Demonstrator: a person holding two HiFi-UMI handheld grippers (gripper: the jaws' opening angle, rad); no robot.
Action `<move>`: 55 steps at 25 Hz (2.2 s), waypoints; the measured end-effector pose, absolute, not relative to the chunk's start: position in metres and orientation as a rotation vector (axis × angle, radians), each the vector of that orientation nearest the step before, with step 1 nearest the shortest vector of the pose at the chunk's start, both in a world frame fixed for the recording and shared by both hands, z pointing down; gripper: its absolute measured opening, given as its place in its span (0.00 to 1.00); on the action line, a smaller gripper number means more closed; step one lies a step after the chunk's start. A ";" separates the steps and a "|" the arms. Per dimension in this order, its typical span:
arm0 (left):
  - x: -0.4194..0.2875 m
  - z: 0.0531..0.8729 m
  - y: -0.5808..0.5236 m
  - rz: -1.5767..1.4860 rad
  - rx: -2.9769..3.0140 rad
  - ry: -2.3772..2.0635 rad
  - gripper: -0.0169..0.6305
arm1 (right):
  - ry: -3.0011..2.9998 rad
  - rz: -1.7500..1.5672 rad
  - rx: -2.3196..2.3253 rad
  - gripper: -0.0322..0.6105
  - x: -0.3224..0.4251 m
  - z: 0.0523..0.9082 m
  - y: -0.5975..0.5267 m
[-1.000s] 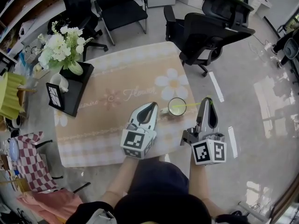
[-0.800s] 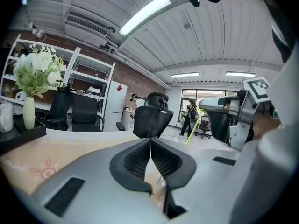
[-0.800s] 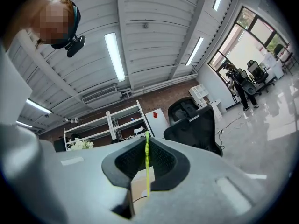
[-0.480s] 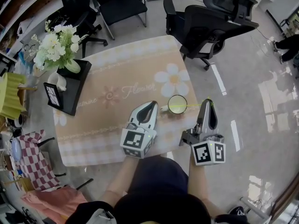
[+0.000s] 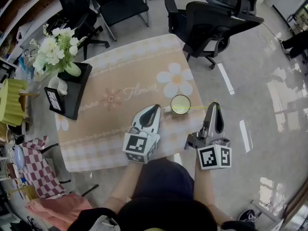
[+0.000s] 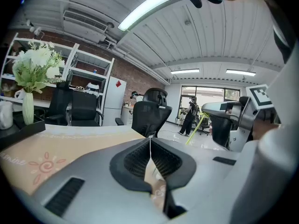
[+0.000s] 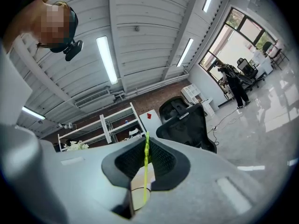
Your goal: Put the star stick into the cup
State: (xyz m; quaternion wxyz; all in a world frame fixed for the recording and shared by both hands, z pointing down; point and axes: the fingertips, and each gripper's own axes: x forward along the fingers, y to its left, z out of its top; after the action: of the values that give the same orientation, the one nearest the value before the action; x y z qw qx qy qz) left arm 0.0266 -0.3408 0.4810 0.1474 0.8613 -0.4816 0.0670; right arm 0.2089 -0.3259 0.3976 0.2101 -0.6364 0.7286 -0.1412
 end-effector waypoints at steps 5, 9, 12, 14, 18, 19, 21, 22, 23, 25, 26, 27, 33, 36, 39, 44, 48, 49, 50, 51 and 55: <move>0.028 0.480 -0.336 0.192 2.488 -1.375 0.05 | 2.032 -0.394 -1.774 0.08 0.209 0.400 -0.321; 0.027 0.480 -0.334 0.186 2.489 -1.375 0.05 | 2.017 -0.397 -1.807 0.08 0.212 0.402 -0.320; 0.026 0.480 -0.332 0.185 2.484 -1.378 0.05 | 2.022 -0.399 -1.804 0.14 0.212 0.402 -0.321; 0.025 0.481 -0.332 0.188 2.481 -1.378 0.05 | 2.023 -0.402 -1.804 0.17 0.212 0.402 -0.321; 0.025 0.482 -0.333 0.191 2.481 -1.374 0.05 | 2.014 -0.405 -1.805 0.19 0.214 0.403 -0.322; 0.025 0.482 -0.333 0.193 2.481 -1.372 0.05 | 2.011 -0.408 -1.802 0.21 0.215 0.403 -0.322; 0.025 0.483 -0.332 0.197 2.482 -1.369 0.05 | 2.007 -0.414 -1.795 0.27 0.215 0.403 -0.322; 0.025 0.483 -0.332 0.200 2.484 -1.367 0.05 | 2.010 -0.416 -1.791 0.30 0.214 0.403 -0.322; 0.026 0.484 -0.332 0.201 2.486 -1.365 0.05 | 2.014 -0.417 -1.788 0.32 0.214 0.403 -0.322; 0.027 0.484 -0.331 0.202 2.489 -1.359 0.05 | 2.018 -0.425 -1.789 0.37 0.214 0.404 -0.322; 0.027 0.484 -0.331 0.203 2.491 -1.356 0.05 | 2.017 -0.434 -1.791 0.38 0.214 0.406 -0.321; 0.028 0.484 -0.331 0.204 2.492 -1.355 0.05 | 2.016 -0.443 -1.793 0.40 0.214 0.407 -0.321; 0.029 0.484 -0.326 0.208 2.500 -1.348 0.05 | 2.021 -0.457 -1.803 0.42 0.213 0.409 -0.315; 0.030 0.483 -0.322 0.204 2.504 -1.345 0.05 | 2.015 -0.457 -1.803 0.42 0.214 0.409 -0.310; 0.030 0.483 -0.317 0.203 2.506 -1.345 0.05 | 2.011 -0.457 -1.809 0.42 0.214 0.409 -0.304; 0.030 0.482 -0.309 0.197 2.510 -1.341 0.05 | 2.010 -0.468 -1.818 0.42 0.215 0.413 -0.294; 0.031 0.481 -0.302 0.190 2.517 -1.333 0.05 | 2.016 -0.468 -1.824 0.42 0.214 0.415 -0.285; 0.031 0.480 -0.300 0.189 2.520 -1.330 0.05 | 2.018 -0.467 -1.826 0.42 0.214 0.414 -0.283; 0.032 0.479 -0.299 0.187 2.523 -1.327 0.05 | 2.020 -0.466 -1.828 0.42 0.214 0.414 -0.281; 0.032 0.478 -0.297 0.185 2.527 -1.325 0.05 | 2.023 -0.465 -1.830 0.42 0.214 0.414 -0.279; 0.033 0.475 -0.291 0.174 2.536 -1.320 0.05 | 2.042 -0.462 -1.813 0.42 0.210 0.414 -0.271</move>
State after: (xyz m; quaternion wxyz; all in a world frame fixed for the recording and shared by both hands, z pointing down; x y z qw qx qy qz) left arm 0.0329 -0.2911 0.4747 0.1383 0.8768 -0.4566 0.0603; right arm 0.2103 -0.2709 0.4137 0.1850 -0.6434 0.7245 -0.1641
